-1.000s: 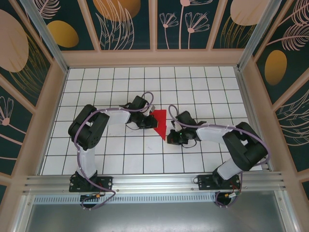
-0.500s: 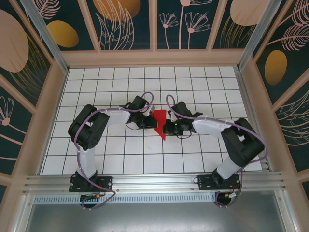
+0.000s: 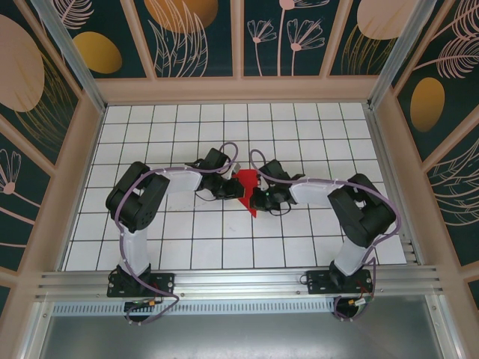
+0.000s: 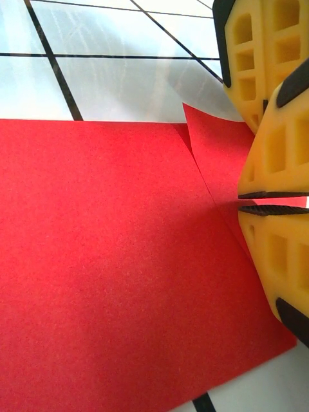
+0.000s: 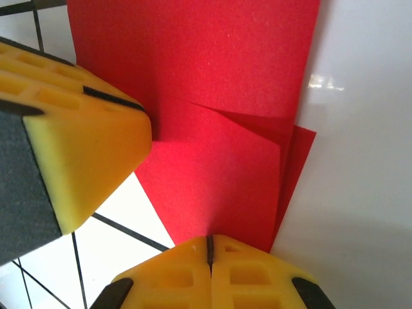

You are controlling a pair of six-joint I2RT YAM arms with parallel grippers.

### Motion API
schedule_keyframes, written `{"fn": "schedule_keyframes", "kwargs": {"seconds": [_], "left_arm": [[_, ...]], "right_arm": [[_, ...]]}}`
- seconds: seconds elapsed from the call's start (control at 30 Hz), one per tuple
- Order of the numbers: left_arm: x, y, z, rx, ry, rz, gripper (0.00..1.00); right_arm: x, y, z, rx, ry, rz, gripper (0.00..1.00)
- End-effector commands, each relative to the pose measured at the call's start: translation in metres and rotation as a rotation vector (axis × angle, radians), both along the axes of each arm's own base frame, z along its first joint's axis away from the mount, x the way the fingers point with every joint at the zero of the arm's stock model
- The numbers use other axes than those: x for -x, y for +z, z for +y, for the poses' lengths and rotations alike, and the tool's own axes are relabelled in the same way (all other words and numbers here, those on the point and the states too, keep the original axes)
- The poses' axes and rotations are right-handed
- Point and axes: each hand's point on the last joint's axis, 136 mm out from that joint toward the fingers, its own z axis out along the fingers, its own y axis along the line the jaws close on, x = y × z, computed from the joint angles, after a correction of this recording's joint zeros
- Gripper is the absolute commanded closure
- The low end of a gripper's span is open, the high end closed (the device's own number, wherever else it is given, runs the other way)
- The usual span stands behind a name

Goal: Fold a paper plane with a square sheet of paper (fold left side to right side)
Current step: Third fold the triangle at the center of the table, then fourth fold the wing at the center of the table.

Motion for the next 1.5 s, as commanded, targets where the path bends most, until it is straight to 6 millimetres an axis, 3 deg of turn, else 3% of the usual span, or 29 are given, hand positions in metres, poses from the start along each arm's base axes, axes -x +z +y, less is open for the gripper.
{"fn": "schedule_keyframes", "kwargs": {"seconds": [0.0, 0.1, 0.2, 0.23, 0.33, 0.43, 0.53, 0.63, 0.87, 1.07, 1.2, 1.27, 1.47], "left_arm": [[0.001, -0.03, 0.021, -0.129, 0.037, 0.002, 0.83], [-0.001, -0.016, 0.016, -0.094, 0.037, -0.013, 0.79], [-0.005, 0.01, 0.009, -0.035, 0.037, -0.045, 0.71], [-0.006, 0.022, 0.006, -0.014, 0.036, -0.06, 0.7], [-0.008, 0.054, 0.003, 0.038, 0.04, -0.108, 0.66], [-0.009, 0.077, 0.006, 0.057, 0.053, -0.152, 0.61], [-0.009, 0.09, 0.016, 0.041, 0.094, -0.194, 0.51], [-0.01, 0.084, 0.028, 0.004, 0.139, -0.2, 0.45], [-0.007, 0.061, 0.036, -0.012, 0.172, -0.158, 0.43], [-0.009, 0.048, 0.039, -0.037, 0.188, -0.138, 0.42], [-0.011, 0.051, 0.037, -0.03, 0.19, -0.143, 0.41], [-0.011, 0.04, 0.036, -0.043, 0.187, -0.119, 0.41], [-0.011, 0.029, 0.028, -0.019, 0.174, -0.076, 0.4]], "right_arm": [[0.041, -0.025, -0.034, 0.125, 0.009, 0.105, 1.0], [0.041, -0.018, -0.038, 0.112, 0.006, 0.08, 1.0], [0.025, 0.008, -0.031, 0.059, 0.017, -0.012, 1.0], [0.017, 0.019, -0.032, 0.049, 0.009, -0.052, 0.97], [-0.007, 0.041, -0.04, 0.021, -0.026, -0.144, 0.74], [-0.024, 0.052, -0.043, -0.007, -0.033, -0.199, 0.59], [-0.034, 0.058, -0.034, -0.028, -0.003, -0.233, 0.49], [-0.04, 0.057, -0.024, -0.052, 0.02, -0.234, 0.45], [-0.056, 0.035, -0.011, -0.021, 0.05, -0.2, 0.47], [-0.061, 0.022, -0.01, 0.015, 0.063, -0.182, 0.71], [-0.056, 0.015, -0.016, 0.04, 0.069, -0.169, 0.88], [-0.054, 0.014, -0.018, 0.046, 0.069, -0.169, 0.95], [-0.055, 0.013, -0.022, 0.06, 0.059, -0.171, 0.97]]}}
